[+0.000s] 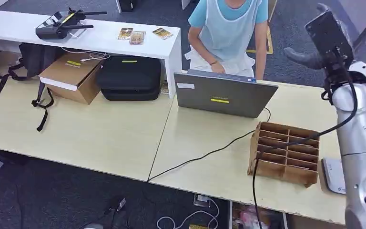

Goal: Pass the card to the sensor for recognition and then transmit it.

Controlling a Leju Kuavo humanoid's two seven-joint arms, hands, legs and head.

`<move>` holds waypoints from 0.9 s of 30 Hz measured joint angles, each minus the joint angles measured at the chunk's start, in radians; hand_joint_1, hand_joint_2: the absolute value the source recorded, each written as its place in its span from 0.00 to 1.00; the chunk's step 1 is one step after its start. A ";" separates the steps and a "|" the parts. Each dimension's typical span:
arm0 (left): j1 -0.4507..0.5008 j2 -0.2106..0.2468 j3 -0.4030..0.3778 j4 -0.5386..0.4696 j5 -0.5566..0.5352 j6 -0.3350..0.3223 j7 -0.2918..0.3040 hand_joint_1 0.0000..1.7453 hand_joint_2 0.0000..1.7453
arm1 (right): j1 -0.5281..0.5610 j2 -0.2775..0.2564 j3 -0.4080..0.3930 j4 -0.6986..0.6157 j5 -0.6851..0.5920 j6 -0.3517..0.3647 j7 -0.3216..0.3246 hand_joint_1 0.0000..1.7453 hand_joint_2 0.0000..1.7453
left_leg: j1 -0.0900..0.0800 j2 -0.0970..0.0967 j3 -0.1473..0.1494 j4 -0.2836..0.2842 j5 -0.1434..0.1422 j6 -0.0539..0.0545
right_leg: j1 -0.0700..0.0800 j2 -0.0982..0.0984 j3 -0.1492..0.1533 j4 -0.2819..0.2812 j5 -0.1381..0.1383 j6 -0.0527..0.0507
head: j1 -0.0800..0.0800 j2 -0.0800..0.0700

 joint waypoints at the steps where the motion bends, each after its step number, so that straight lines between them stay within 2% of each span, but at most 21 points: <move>1: 0.001 0.000 0.000 0.000 -0.001 0.000 0.000 0.00 0.00 | 0.000 -0.002 -0.001 0.001 -0.008 0.008 0.003 0.00 1.00 | 0.000 0.000 0.000 0.000 0.000 0.000 | 0.000 0.000 0.000 0.000 0.000 0.000 | 0.000 0.000; 9: 0.007 -0.001 0.000 0.000 -0.008 0.001 0.000 0.00 0.00 | 0.001 -0.020 -0.007 0.005 -0.051 0.043 0.006 0.00 1.00 | 0.000 0.000 0.000 0.000 0.000 0.000 | 0.000 0.000 0.000 0.000 0.000 0.000 | 0.000 0.000; 27: 0.007 -0.010 0.000 0.000 -0.017 0.014 0.000 0.00 0.00 | 0.017 -0.032 -0.006 0.004 -0.058 0.044 0.008 0.00 1.00 | 0.000 0.000 0.000 0.000 0.000 0.000 | 0.000 0.000 0.000 0.000 0.000 0.000 | 0.000 0.000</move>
